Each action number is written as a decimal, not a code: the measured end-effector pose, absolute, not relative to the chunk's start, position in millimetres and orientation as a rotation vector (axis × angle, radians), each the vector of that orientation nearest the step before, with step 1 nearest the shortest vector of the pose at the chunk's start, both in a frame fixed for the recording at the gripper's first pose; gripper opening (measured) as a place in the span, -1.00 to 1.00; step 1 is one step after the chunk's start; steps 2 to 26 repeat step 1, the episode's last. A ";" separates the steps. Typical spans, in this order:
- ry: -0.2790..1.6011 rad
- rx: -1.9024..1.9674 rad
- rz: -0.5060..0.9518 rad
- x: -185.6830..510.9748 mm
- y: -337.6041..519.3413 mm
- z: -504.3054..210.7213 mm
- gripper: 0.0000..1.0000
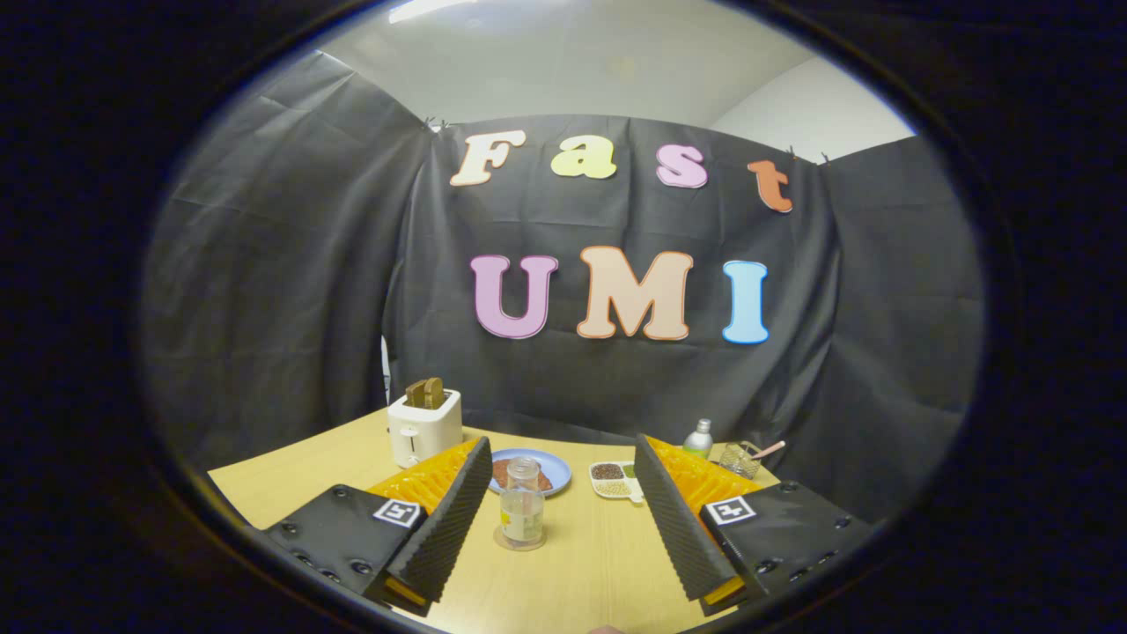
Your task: Take the bottle from table, then pour the juice into the cup, finally place the bottle on the coaster
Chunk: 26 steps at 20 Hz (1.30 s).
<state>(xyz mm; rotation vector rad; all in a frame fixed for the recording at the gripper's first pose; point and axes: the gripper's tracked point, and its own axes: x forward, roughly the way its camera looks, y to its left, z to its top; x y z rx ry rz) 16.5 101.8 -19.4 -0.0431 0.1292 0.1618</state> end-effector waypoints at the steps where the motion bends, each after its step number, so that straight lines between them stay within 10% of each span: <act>1: 0.125 -0.038 0.156 14.0 98.7 -16.8 1.00; 26: 0.125 -0.038 0.156 14.0 98.7 -16.8 1.00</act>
